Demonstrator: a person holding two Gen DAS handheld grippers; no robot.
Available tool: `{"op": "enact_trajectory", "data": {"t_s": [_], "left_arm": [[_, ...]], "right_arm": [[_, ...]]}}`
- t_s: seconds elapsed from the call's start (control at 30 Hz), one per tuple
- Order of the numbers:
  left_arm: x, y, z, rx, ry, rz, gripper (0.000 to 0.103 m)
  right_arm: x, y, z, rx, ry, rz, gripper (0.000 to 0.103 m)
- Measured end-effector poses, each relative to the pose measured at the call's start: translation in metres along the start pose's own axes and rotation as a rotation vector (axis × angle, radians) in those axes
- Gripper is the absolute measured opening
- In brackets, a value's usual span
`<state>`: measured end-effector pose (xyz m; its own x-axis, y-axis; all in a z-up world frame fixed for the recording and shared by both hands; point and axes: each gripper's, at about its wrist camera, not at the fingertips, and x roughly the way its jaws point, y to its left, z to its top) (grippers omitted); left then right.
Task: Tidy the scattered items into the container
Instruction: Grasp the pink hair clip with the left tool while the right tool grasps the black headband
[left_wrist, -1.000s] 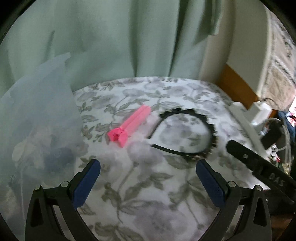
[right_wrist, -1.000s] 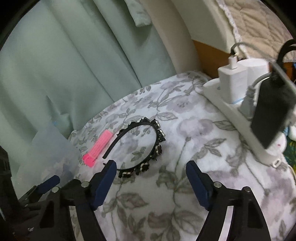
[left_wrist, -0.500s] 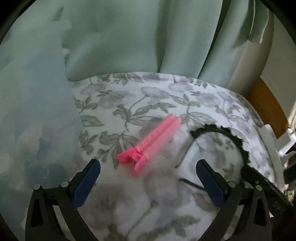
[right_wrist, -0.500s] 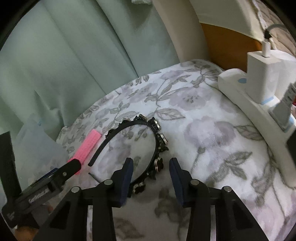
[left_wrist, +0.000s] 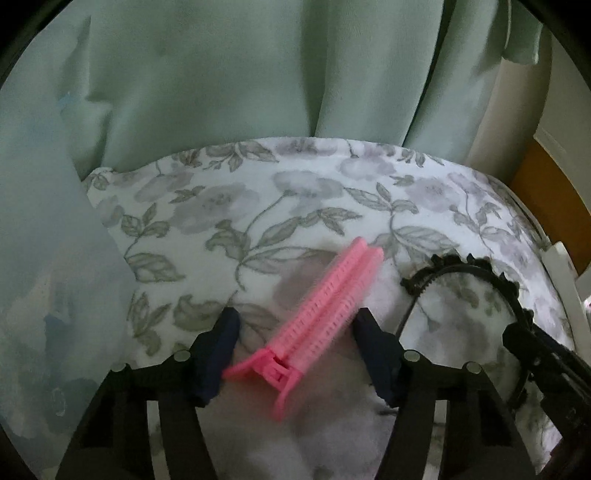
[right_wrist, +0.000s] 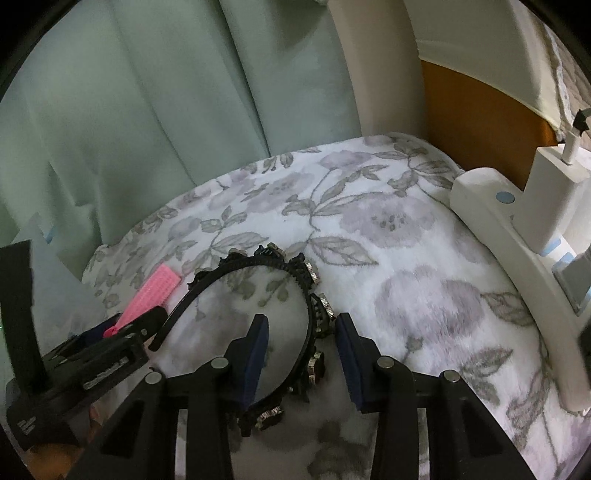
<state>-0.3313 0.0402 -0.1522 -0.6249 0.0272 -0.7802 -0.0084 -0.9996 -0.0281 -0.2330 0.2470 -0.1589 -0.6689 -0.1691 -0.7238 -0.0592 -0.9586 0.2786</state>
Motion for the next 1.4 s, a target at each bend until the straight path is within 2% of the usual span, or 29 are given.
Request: {"op": "enact_trajectory", "data": {"t_s": [0.13,0.27,0.4,0.67,0.97,1.1,1.4], "left_arm": [[0.000,0.000,-0.001,0.006,-0.004,0.001,0.059],[-0.003,0.001,-0.002,0.002,-0.005,0.015,0.040],[-0.010,0.003,-0.005,-0.029,0.018,0.005,0.029],[-0.029,0.005,-0.024,-0.052,0.058,-0.014,0.028],[-0.056,0.004,-0.047,-0.079,0.112,-0.048,0.028],[-0.077,0.000,-0.056,-0.072,0.106,-0.059,0.028],[-0.129,0.005,-0.062,-0.091,0.054,-0.088,0.028]], "right_arm": [[0.001,-0.001,0.001,0.009,-0.001,-0.017,0.032],[0.000,-0.005,0.002,0.025,0.000,-0.014,0.026],[0.000,-0.011,0.001,0.057,-0.003,0.015,0.022],[-0.004,-0.014,-0.002,0.071,0.003,0.026,0.021],[-0.032,-0.020,-0.018,0.141,0.027,0.049,0.018],[-0.050,-0.023,-0.029,0.161,0.029,0.054,0.018],[-0.104,-0.027,-0.034,0.192,-0.046,0.045,0.017]]}}
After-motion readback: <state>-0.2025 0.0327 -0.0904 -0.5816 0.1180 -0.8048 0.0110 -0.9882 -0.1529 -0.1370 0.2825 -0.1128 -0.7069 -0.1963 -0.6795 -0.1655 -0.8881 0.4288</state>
